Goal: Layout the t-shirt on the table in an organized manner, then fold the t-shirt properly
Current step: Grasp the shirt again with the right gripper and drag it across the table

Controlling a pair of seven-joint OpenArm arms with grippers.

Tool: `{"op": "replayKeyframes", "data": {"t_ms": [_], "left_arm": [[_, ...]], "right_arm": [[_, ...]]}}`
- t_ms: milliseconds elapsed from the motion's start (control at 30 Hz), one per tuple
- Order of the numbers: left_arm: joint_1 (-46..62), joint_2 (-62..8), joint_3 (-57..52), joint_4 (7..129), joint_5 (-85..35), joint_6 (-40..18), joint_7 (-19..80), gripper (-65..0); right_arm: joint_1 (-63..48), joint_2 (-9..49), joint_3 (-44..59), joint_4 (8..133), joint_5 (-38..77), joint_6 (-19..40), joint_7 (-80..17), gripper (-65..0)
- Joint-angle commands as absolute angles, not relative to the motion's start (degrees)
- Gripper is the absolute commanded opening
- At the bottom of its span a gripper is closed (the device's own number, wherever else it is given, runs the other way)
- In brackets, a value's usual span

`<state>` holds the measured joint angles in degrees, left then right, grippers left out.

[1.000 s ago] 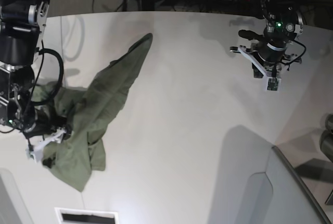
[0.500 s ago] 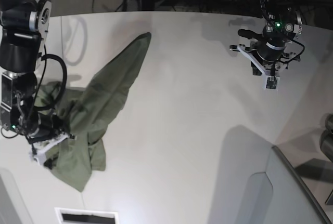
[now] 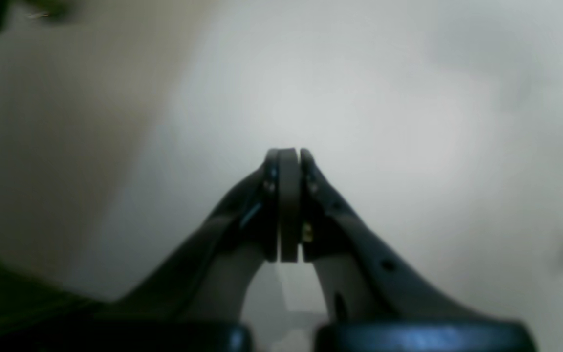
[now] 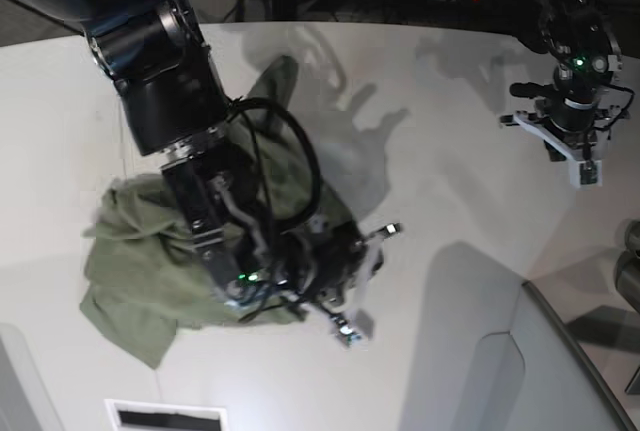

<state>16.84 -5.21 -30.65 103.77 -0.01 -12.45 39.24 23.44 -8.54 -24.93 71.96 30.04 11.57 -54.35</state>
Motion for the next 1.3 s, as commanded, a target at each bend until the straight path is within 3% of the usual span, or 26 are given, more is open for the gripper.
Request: {"op": "replayKeyframes", "data": {"t_ms": [0,133,233,333,433,533,633,833,1033,1267], "left_arm": [[16.7,-6.5,-32.2,104.7,0.0,-13.5,38.2,-65.0],[16.7,-8.7,-35.8,104.7,0.0,-18.8,38.3,-65.0],[16.7,-8.7,-37.8,104.7,0.0,-21.0,38.3,-65.0],[16.7,-8.7,-37.8,104.7,0.0,-21.3,38.3,-65.0],[16.7,-8.6,-37.8,104.7,0.0,-21.3,38.3,-65.0],[16.7,-8.4,-37.7,104.7,0.0,-21.3,38.3,-65.0],[16.1,-8.4,-36.0,104.7,0.0,-21.3,38.3,-65.0],[15.7,-8.2,-30.3,104.7,0.5,-21.1,38.5,-65.0],[15.7,-8.0,-28.5,104.7,0.6,-21.1,38.5,-65.0],[16.0,-7.8,-29.2,104.7,0.6,-21.1,38.5,-65.0]], "right_arm": [[25.4,-8.4,-28.0,73.0,33.8,9.9,-51.3,-65.0],[29.8,-8.1,-40.0,73.5,48.0,2.6,-48.5,-65.0],[32.8,-4.9,-38.5,77.5,55.8,0.4,-50.3,-65.0],[32.3,3.1,-27.6,84.8,60.1,-4.6,-53.9,-65.0],[27.3,13.8,-10.2,88.7,64.0,-6.9,-58.7,-65.0],[18.2,22.4,10.7,86.6,67.4,-6.8,-59.8,-65.0],[10.2,26.4,25.0,77.7,66.6,-6.4,-59.7,-65.0],[7.3,27.1,30.7,63.4,53.4,6.4,-55.7,-65.0],[8.5,27.0,28.4,65.8,51.6,6.9,-55.6,-65.0],[20.6,19.7,10.1,82.0,53.3,6.9,-60.4,-65.0]]}}
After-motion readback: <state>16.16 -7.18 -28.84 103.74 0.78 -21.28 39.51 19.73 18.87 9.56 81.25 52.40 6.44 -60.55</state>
